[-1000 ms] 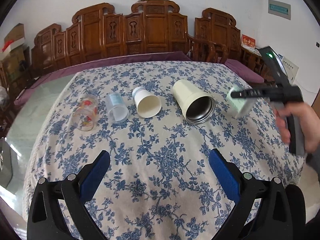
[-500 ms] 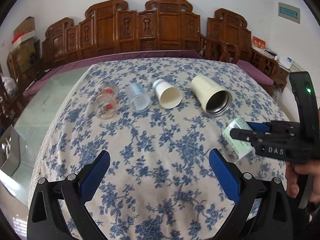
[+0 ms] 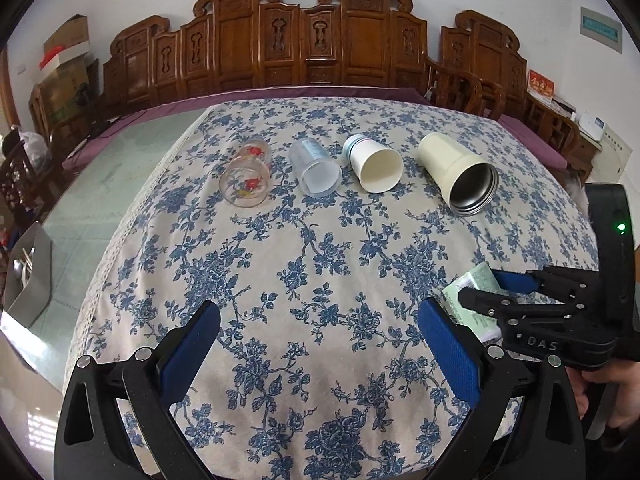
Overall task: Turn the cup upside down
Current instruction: 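Grasp the green cup with the left gripper while the right gripper releases it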
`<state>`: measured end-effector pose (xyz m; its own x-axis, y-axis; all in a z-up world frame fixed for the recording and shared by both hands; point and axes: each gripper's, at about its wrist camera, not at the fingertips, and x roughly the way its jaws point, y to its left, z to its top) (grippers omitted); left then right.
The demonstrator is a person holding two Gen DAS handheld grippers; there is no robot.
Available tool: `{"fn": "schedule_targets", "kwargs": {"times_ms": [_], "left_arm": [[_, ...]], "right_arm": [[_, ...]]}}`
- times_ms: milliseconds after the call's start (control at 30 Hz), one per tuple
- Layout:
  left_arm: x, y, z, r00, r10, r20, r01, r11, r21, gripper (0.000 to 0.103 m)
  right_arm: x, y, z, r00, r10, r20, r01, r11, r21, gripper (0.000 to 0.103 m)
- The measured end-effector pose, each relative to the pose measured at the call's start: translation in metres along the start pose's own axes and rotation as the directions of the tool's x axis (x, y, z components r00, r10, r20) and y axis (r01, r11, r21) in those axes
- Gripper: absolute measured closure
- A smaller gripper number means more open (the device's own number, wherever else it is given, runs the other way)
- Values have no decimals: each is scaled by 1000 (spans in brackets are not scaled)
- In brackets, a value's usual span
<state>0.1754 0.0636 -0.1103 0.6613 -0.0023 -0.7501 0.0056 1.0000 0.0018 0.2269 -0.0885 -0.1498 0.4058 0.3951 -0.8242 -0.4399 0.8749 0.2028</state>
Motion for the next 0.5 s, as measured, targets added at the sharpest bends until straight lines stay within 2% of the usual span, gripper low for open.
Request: {"fn": "schedule_targets", "kwargs": {"times_ms": [67, 200, 333, 500], "left_arm": [[0, -3, 2, 1000, 3, -1, -3, 1000, 6, 8], [3, -13, 10, 1000, -3, -7, 3, 1000, 12, 8], [11, -26, 16, 999, -32, -32, 32, 999, -1, 8], [25, -52, 23, 992, -92, -88, 89, 995, -33, 8]], "right_arm": [[-10, -3, -1, 999, 11, 36, -12, 1000, 5, 43], [-34, -9, -9, 994, -2, 110, 2, 1000, 5, 40], [-61, -20, -29, 977, -60, 206, 57, 998, 23, 37], [-74, -32, -54, 958, -106, 266, 104, 994, 25, 37]]}}
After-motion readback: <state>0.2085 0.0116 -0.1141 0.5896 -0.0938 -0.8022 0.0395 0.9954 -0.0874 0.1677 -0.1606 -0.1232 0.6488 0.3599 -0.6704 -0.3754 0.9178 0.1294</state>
